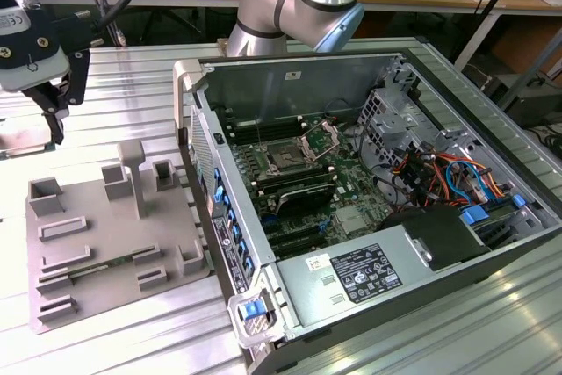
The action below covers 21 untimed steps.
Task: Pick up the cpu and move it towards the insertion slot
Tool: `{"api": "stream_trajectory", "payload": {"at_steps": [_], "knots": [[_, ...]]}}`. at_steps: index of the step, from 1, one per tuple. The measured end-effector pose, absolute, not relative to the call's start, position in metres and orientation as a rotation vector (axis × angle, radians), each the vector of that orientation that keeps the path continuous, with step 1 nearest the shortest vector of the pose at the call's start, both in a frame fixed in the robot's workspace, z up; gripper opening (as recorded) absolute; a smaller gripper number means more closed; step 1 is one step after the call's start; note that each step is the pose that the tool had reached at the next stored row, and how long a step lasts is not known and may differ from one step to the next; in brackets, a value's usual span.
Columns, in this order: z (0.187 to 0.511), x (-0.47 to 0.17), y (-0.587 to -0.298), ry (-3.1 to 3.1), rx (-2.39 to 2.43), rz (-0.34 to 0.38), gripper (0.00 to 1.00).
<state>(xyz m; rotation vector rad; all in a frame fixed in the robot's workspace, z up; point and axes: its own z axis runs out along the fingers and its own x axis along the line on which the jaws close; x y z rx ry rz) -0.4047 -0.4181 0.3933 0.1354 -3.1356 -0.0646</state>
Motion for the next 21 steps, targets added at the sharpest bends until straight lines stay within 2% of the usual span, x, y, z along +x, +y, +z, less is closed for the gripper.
{"api": "stream_trajectory", "payload": {"at_steps": [21], "knots": [[0.3933, -0.4001, -0.4181, -3.136, 0.136, -0.065, 0.55]]}}
